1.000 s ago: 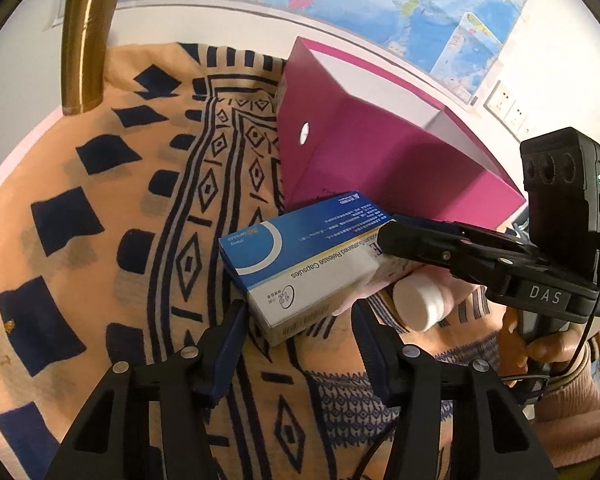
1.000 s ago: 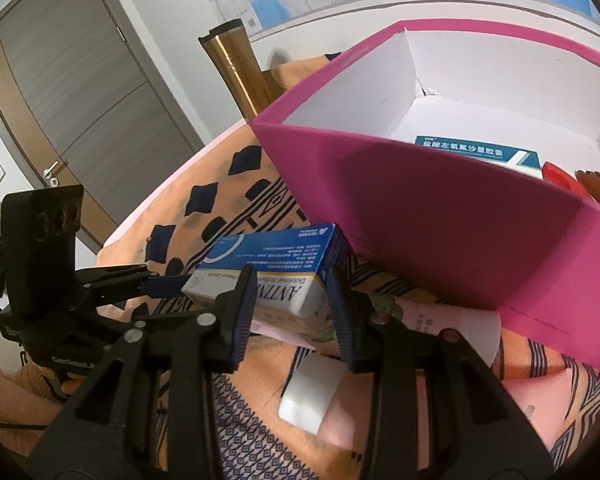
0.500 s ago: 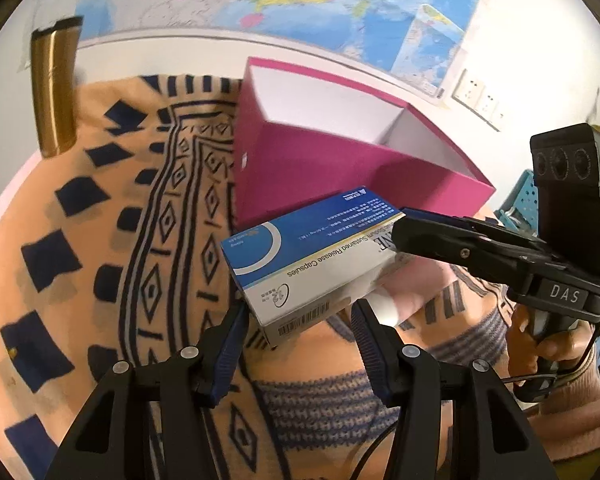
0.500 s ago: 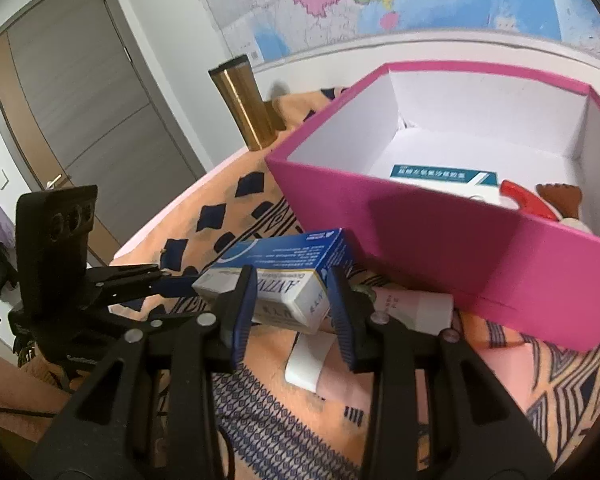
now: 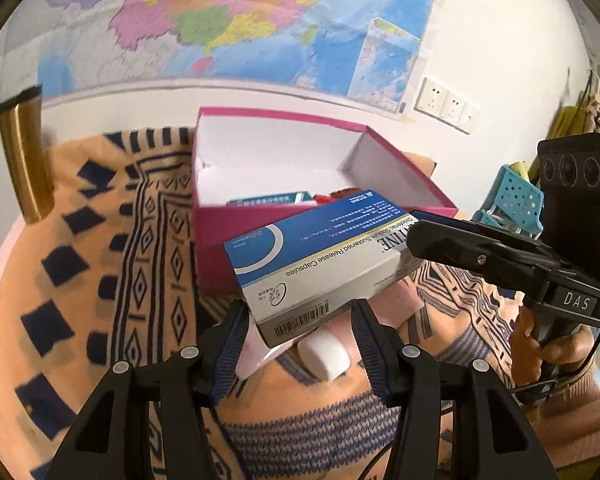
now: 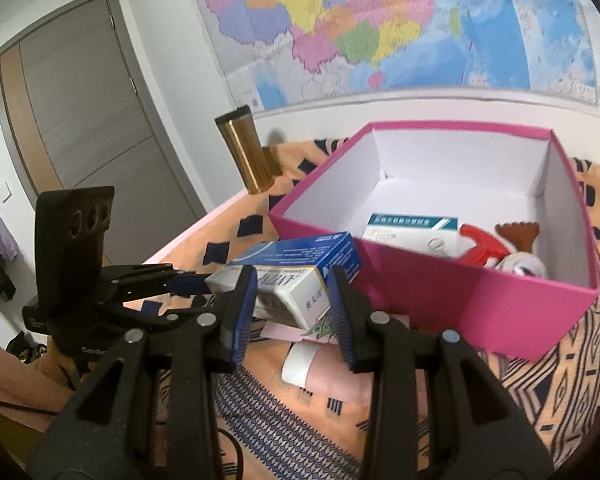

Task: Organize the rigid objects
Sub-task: 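Carry the blue-and-white medicine box into the magenta box and release it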

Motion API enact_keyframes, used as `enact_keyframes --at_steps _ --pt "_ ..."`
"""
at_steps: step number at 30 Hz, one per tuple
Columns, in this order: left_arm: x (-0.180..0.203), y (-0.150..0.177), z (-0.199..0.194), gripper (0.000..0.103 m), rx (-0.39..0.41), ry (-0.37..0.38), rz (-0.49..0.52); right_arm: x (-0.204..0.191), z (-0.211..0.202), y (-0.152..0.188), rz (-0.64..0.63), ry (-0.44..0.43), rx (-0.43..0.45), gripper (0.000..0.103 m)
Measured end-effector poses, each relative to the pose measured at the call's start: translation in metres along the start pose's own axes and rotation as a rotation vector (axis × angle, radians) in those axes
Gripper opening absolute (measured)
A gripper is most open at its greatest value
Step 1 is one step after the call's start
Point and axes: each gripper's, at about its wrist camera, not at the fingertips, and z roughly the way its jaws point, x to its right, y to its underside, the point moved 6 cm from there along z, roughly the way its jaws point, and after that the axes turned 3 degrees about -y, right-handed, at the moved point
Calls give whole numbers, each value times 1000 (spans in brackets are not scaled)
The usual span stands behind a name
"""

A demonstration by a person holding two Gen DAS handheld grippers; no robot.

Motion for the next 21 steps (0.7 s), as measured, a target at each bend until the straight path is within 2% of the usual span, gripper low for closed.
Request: enact_keyframes --at_steps 8,21 --pt "11 -25 0 53 37 -10 72 9 -15 -16 2 23 52 39" --pt "13 -63 23 53 38 -31 128 35 -18 -44 32 45 102 39"
